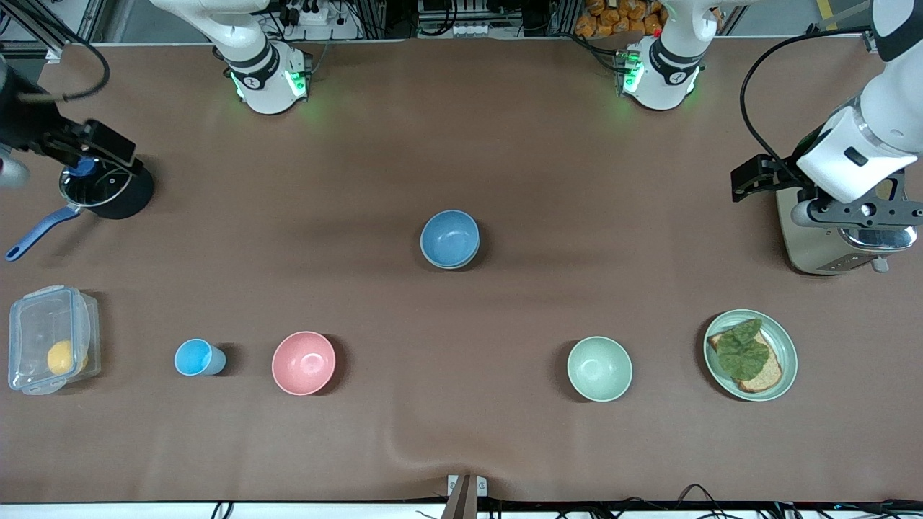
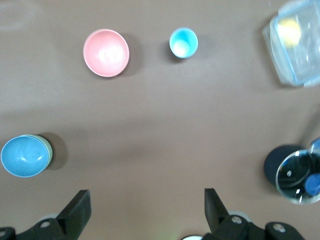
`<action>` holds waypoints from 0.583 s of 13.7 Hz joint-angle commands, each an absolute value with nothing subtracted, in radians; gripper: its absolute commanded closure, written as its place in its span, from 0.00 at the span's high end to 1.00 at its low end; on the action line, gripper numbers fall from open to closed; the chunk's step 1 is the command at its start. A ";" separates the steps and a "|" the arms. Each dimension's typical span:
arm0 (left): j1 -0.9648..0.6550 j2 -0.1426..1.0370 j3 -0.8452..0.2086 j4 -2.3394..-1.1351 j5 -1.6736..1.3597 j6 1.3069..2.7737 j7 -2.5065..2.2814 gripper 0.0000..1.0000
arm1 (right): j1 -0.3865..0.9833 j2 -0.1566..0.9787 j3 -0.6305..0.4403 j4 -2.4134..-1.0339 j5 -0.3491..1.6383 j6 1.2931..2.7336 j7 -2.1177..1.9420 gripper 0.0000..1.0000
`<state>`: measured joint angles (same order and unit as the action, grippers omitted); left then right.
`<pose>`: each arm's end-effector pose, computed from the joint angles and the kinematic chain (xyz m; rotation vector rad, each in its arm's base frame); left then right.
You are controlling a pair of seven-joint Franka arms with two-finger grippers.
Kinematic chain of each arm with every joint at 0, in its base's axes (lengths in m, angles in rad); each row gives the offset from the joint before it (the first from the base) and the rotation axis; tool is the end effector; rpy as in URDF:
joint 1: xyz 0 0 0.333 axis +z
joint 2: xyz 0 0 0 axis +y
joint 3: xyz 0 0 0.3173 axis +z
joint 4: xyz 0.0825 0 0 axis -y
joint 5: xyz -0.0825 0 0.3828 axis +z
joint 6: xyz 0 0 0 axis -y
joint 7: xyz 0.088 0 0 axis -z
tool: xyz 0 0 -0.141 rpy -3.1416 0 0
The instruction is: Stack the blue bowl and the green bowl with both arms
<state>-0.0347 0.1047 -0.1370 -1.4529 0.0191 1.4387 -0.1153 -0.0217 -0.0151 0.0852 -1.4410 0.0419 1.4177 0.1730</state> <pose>0.5601 -0.0902 0.5776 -3.1136 0.0858 0.1809 0.5299 0.0405 0.6468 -3.0985 0.1602 0.0201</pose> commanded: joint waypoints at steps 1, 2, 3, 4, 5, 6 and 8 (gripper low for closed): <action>-0.084 0.052 -0.095 -1.445 0.041 1.358 -0.092 1.00 | -0.018 -0.040 0.081 -1.427 0.023 1.459 0.117 1.00; -0.093 0.031 -0.095 -1.450 0.041 1.332 -0.094 1.00 | -0.020 -0.040 0.081 -1.428 0.020 1.465 0.111 1.00; -0.095 0.029 -0.100 -1.448 0.041 1.319 -0.104 1.00 | -0.018 -0.040 0.081 -1.430 0.018 1.465 0.089 1.00; -0.097 0.028 -0.119 -1.447 0.038 1.319 -0.113 1.00 | -0.018 -0.038 0.081 -1.430 0.009 1.465 0.049 1.00; -0.091 0.028 -0.129 -1.442 0.031 1.321 -0.114 1.00 | -0.018 -0.038 0.081 -1.430 0.002 1.465 0.029 1.00; -0.087 0.028 -0.129 -1.442 0.029 1.322 -0.114 1.00 | -0.018 -0.040 0.080 -1.431 0.002 1.457 0.034 1.00; -0.087 0.031 -0.132 -1.442 0.031 1.327 -0.112 1.00 | -0.020 -0.041 0.080 -1.431 0.002 1.454 0.034 1.00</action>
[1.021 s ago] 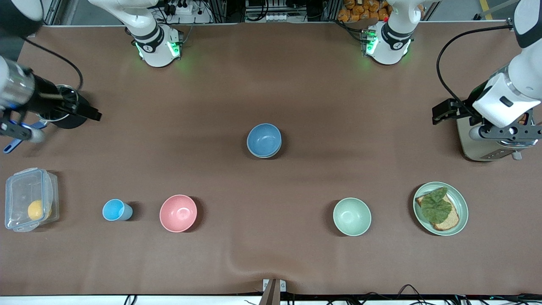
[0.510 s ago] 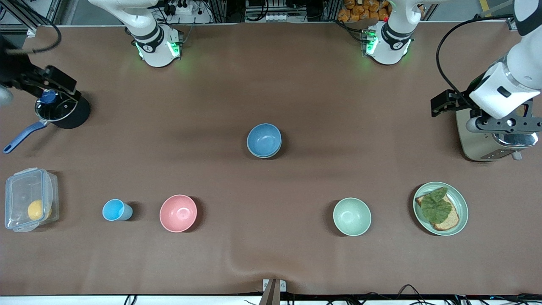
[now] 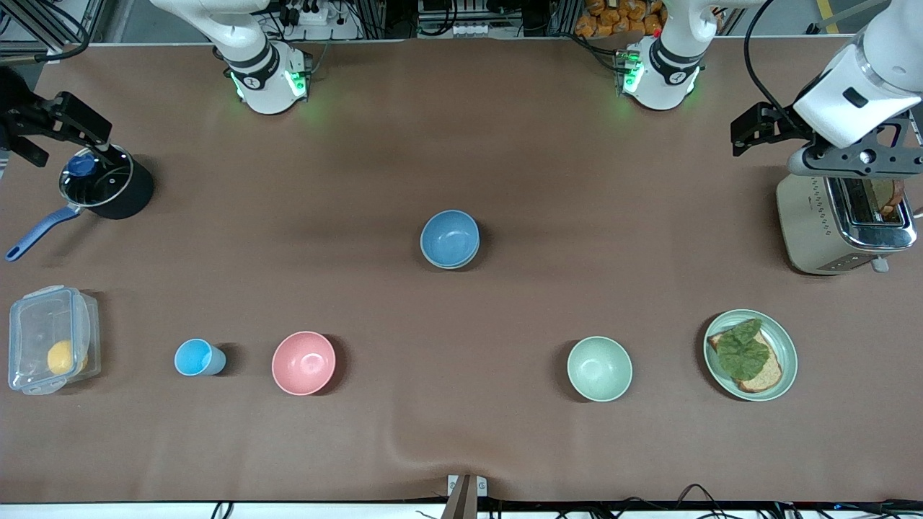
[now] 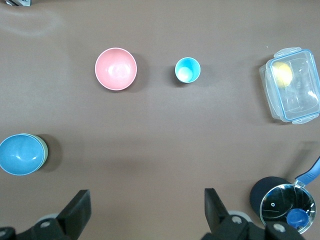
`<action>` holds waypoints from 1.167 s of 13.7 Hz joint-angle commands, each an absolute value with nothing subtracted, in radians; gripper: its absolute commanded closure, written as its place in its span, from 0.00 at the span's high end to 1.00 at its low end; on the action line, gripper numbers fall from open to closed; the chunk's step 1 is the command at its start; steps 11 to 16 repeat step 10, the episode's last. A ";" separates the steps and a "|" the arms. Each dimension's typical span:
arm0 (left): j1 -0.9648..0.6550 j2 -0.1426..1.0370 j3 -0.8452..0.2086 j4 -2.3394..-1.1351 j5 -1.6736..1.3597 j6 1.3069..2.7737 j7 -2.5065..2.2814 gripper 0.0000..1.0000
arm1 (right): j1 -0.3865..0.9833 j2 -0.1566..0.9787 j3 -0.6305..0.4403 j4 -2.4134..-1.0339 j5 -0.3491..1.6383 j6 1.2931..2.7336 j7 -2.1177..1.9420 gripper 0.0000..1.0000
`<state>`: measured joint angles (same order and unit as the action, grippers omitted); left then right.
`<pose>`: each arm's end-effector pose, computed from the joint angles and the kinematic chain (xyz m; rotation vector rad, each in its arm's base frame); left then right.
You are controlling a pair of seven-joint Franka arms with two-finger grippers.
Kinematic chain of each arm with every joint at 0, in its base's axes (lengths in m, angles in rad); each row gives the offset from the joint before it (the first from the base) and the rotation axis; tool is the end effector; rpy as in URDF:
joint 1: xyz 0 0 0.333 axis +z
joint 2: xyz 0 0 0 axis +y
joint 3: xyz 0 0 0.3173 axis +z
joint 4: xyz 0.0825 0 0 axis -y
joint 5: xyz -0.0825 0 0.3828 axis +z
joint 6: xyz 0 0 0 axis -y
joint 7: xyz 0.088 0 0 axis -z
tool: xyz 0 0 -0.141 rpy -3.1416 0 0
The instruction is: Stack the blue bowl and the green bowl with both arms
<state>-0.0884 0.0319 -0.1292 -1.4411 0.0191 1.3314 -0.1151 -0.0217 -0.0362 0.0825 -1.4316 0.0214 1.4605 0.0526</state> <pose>0.5210 -0.1109 0.6151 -3.0926 0.1540 0.2124 0.5293 0.0364 0.6661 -3.1181 -0.0176 -0.0996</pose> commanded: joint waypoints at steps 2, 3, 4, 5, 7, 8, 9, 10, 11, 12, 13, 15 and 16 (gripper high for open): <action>-0.087 0.028 -0.133 -1.442 0.032 1.327 -0.110 1.00 | -0.020 -0.043 0.078 -1.431 0.002 1.448 0.032 1.00; -0.087 0.029 -0.133 -1.440 0.034 1.330 -0.109 1.00 | -0.020 -0.043 0.078 -1.433 0.002 1.447 0.031 1.00; -0.087 0.031 -0.133 -1.440 0.038 1.354 -0.104 1.00 | -0.020 -0.044 0.078 -1.436 0.002 1.447 0.031 1.00; -0.094 0.031 -0.133 -1.442 0.040 1.374 -0.094 1.00 | -0.020 -0.051 0.078 -1.436 0.002 1.447 0.031 1.00; -0.094 0.029 -0.133 -1.442 0.038 1.376 -0.091 1.00 | -0.021 -0.052 0.077 -1.437 0.002 1.447 0.029 1.00; -0.092 0.031 -0.133 -1.442 0.040 1.381 -0.091 1.00 | -0.021 -0.051 0.077 -1.437 0.002 1.448 0.031 1.00; -0.091 0.031 -0.133 -1.442 0.038 1.387 -0.091 1.00 | -0.020 -0.051 0.077 -1.437 0.002 1.450 0.031 1.00; -0.089 0.032 -0.133 -1.442 0.038 1.396 -0.091 1.00 | -0.020 -0.048 0.077 -1.439 0.002 1.454 0.032 1.00; -0.089 0.032 -0.133 -1.442 0.038 1.396 -0.091 1.00 | -0.020 -0.048 0.077 -1.439 0.002 1.454 0.032 1.00; -0.089 0.032 -0.133 -1.442 0.038 1.396 -0.091 1.00 | -0.020 -0.048 0.077 -1.439 0.002 1.454 0.032 1.00; -0.089 0.032 -0.133 -1.442 0.038 1.396 -0.091 1.00 | -0.020 -0.048 0.077 -1.439 0.002 1.454 0.032 1.00; -0.089 0.032 -0.133 -1.442 0.038 1.396 -0.091 1.00 | -0.020 -0.048 0.077 -1.439 0.002 1.454 0.032 1.00; -0.089 0.032 -0.133 -1.442 0.038 1.396 -0.091 1.00 | -0.020 -0.048 0.077 -1.439 0.002 1.454 0.032 1.00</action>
